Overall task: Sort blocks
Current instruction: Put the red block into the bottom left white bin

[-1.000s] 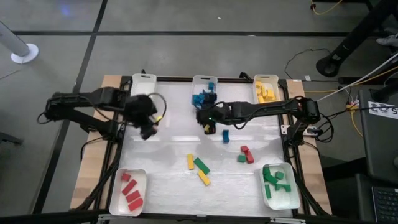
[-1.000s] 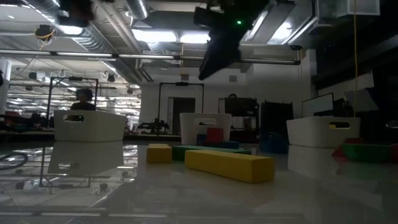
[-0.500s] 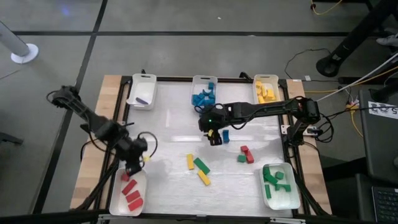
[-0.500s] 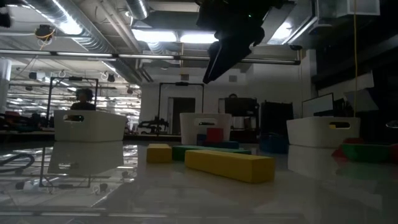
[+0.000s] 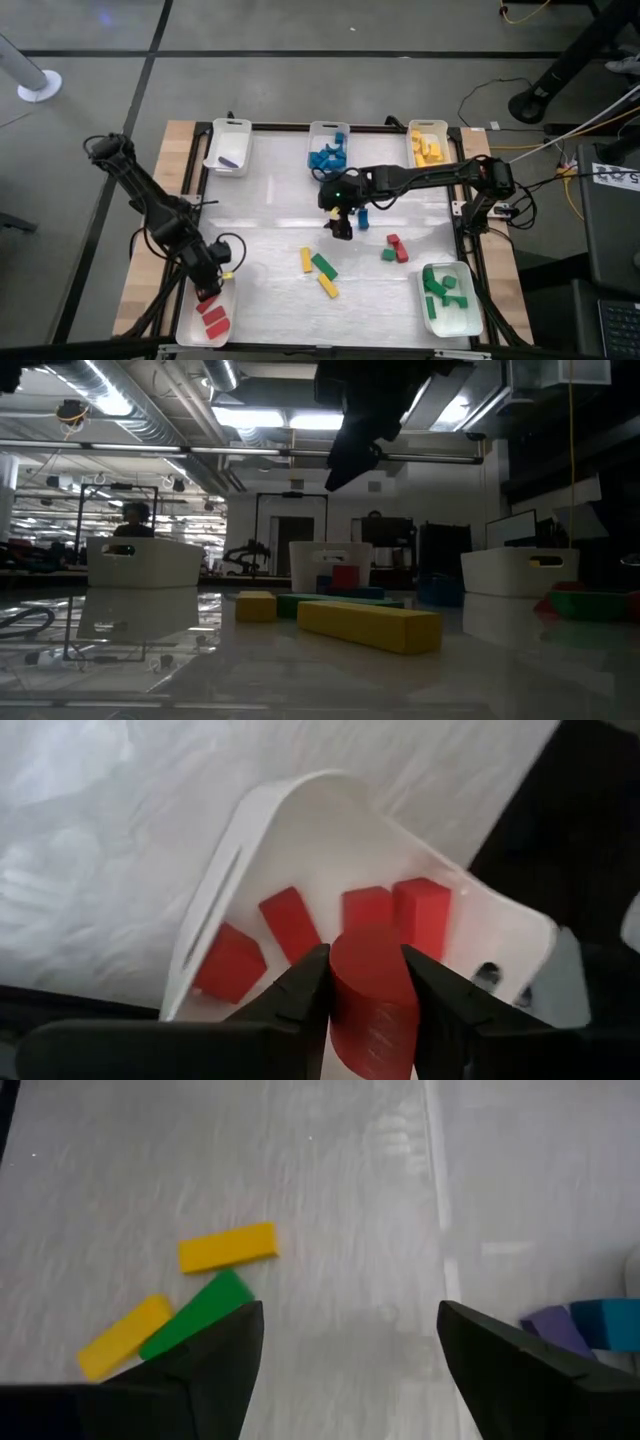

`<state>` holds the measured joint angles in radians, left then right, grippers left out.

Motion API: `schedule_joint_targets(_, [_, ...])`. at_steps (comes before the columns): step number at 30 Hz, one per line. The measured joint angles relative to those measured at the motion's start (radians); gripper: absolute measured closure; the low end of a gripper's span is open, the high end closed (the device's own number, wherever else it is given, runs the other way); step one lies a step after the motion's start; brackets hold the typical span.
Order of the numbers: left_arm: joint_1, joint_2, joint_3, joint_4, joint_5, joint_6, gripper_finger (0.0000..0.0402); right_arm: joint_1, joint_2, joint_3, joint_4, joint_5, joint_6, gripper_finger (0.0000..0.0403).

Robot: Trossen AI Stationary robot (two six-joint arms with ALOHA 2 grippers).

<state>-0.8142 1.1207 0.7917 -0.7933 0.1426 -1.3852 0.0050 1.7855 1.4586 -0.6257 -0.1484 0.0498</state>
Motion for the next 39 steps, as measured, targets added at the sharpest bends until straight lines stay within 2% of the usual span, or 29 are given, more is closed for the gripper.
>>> schedule_joint_targets(14, [-0.011,0.001,-0.064,-0.003,0.008,-0.018,0.0304,0.017,0.000,0.000,0.001,-0.001,-0.001,0.0104])
schedule_joint_targets(16, [-0.011,0.001,-0.064,0.000,-0.009,0.002,0.0304,0.016,0.000,0.000,0.001,-0.001,-0.001,0.0104])
schedule_joint_targets(21, [-0.013,0.001,-0.064,-0.001,-0.049,-0.056,0.0304,0.017,0.000,0.000,0.000,-0.001,-0.001,0.0104])
schedule_joint_targets(31, [-0.013,0.067,-0.064,0.001,0.022,-0.049,0.0304,0.015,0.025,-0.001,-0.033,0.002,-0.002,0.0104])
schedule_joint_targets(34, [-0.012,0.084,-0.064,0.011,0.024,-0.001,0.0304,0.015,0.049,-0.001,-0.035,0.006,-0.002,0.0104])
schedule_joint_targets(39, [-0.007,0.085,-0.064,0.018,0.016,-0.011,0.0304,0.015,0.090,-0.001,-0.031,0.006,-0.002,0.0104])
